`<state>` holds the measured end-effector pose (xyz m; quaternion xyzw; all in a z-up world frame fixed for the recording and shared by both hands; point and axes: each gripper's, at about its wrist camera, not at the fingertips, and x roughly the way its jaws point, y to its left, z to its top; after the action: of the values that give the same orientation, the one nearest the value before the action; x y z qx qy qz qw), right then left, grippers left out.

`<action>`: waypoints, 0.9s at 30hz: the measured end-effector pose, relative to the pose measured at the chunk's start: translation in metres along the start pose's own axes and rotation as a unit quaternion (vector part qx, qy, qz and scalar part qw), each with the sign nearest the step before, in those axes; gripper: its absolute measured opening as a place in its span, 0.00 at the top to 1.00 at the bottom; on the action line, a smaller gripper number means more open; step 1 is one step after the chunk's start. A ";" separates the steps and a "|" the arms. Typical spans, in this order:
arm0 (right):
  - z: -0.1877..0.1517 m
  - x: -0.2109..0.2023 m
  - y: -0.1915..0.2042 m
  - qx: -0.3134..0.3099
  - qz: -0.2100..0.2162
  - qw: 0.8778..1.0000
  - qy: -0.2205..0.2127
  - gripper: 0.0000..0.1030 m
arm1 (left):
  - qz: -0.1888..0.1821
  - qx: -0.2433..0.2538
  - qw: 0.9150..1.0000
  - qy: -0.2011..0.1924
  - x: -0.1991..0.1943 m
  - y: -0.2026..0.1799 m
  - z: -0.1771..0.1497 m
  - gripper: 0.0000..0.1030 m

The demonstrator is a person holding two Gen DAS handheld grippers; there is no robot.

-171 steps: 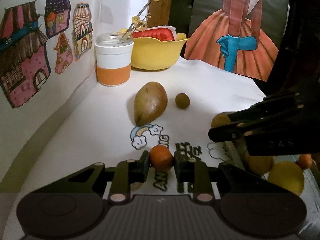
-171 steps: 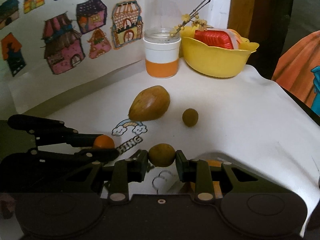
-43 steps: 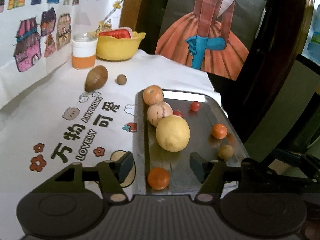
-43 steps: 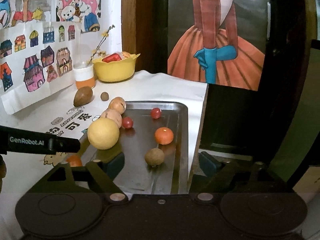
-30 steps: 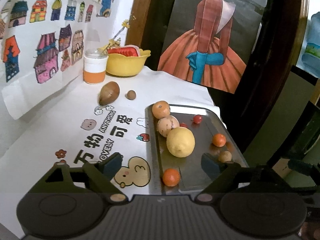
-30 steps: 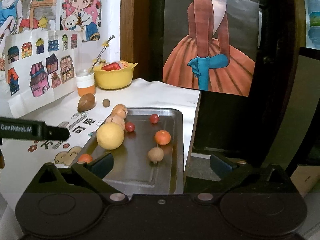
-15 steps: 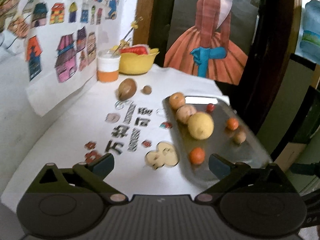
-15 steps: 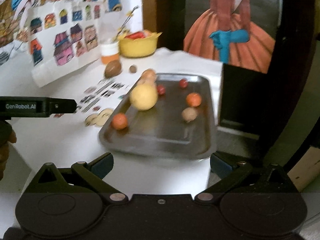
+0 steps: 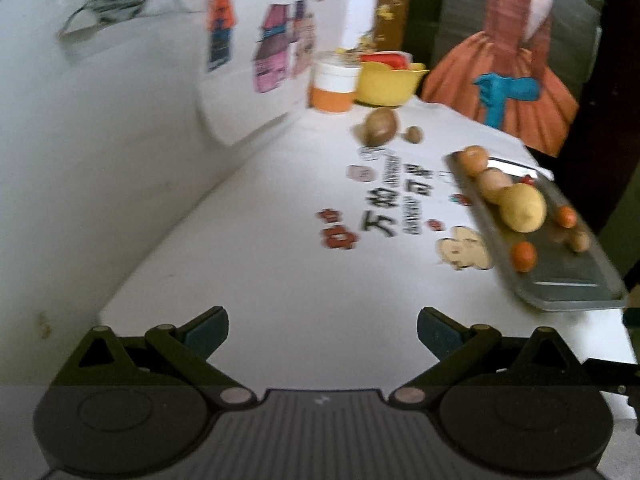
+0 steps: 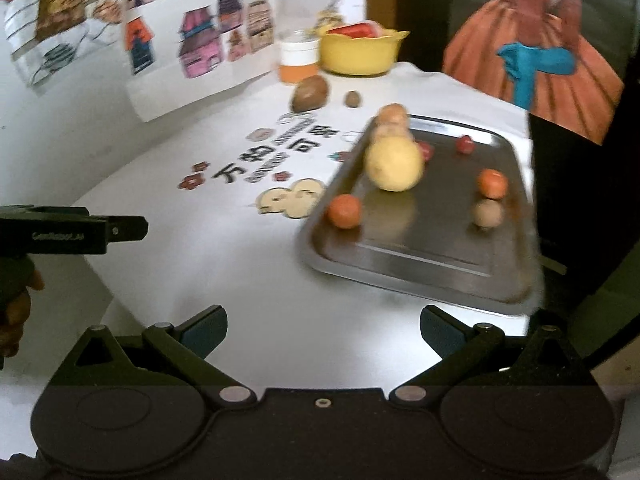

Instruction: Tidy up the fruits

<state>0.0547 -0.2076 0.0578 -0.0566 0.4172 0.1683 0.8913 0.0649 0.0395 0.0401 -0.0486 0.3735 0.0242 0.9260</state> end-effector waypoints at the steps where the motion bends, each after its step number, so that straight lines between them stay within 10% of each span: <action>1: 0.002 0.002 0.005 -0.007 0.005 1.000 0.002 0.01 | 0.004 0.000 1.000 0.001 0.000 0.003 0.000 0.01; 27: 0.121 0.013 -0.003 -0.098 -0.021 0.990 -0.104 0.01 | 0.011 0.047 0.997 -0.066 0.023 -0.008 0.081 0.00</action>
<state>0.1517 -0.1780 0.1259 -0.1346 0.3030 0.1945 0.9232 0.1379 0.0401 0.0827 0.0009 0.3125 0.0199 0.9497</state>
